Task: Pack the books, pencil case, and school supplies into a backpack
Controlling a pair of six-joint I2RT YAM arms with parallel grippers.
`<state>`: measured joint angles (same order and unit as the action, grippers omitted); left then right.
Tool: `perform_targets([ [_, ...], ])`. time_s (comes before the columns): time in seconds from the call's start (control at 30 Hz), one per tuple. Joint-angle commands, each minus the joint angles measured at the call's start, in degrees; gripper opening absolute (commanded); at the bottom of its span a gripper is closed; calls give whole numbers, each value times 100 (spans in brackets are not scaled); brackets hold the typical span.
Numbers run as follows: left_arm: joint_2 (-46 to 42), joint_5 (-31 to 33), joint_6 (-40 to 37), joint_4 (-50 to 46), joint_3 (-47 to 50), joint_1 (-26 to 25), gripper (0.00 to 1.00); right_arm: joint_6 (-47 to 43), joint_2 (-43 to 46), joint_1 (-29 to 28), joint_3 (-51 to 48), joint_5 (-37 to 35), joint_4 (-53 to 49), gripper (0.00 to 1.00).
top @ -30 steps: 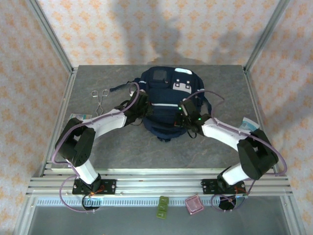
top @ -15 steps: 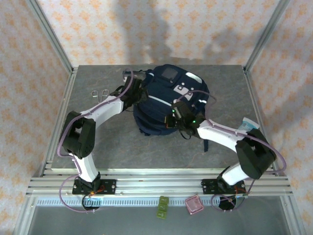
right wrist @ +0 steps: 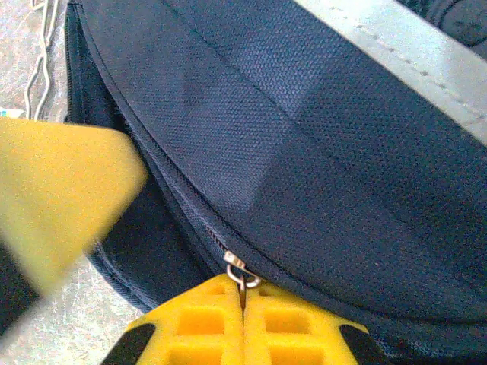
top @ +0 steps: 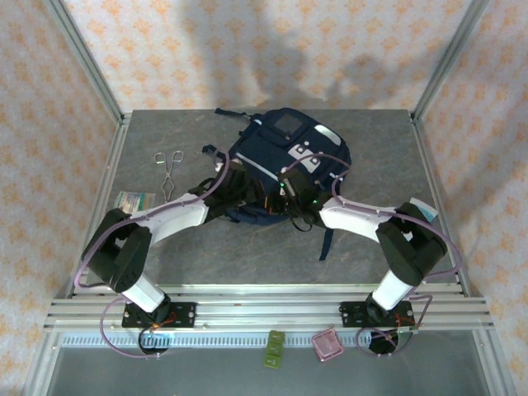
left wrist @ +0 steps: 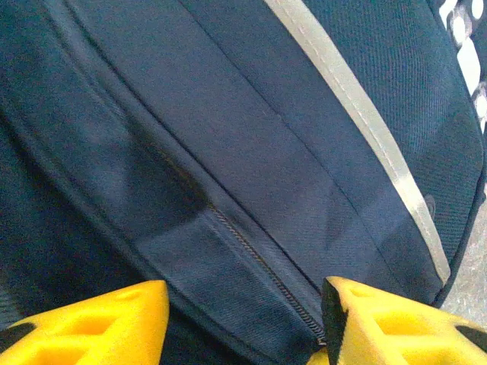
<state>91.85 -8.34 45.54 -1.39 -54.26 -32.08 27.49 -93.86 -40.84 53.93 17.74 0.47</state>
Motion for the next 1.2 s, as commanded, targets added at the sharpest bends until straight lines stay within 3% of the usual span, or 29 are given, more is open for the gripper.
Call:
perform_targets([
  [0.0, 323, 13, 255, 506, -244, -52, 56, 3, -24, -47, 91, 207, 410, 0],
  [0.1, 584, 89, 168, 617, -476, -106, 54, 16, -11, -80, 41, 212, 428, 0],
  [0.2, 786, 184, 128, 583, -676, -106, 44, -9, 17, -82, 21, 142, 366, 0],
  [0.37, 990, 126, 32, 382, -822, 14, 1, -293, 161, -82, 99, -462, -184, 0],
  [0.5, 843, 7, 7, 426, -613, 223, 0, -596, 307, 62, 67, -1014, -694, 0],
  [0.73, 528, 20, -257, 372, -401, 445, 0, -788, 500, 811, -18, -1878, -1400, 0],
  [0.97, 601, -63, -405, 279, -469, 457, 0, -485, 113, 1164, 653, -3123, -1817, 2],
  [1.1, 597, -137, -406, 323, -444, 457, 0, -369, 6, 1184, 844, -2799, -1505, 3],
  [1.17, 592, -155, -414, 273, -469, 444, 0, -309, 19, 1184, 925, -2542, -1482, 10],
])
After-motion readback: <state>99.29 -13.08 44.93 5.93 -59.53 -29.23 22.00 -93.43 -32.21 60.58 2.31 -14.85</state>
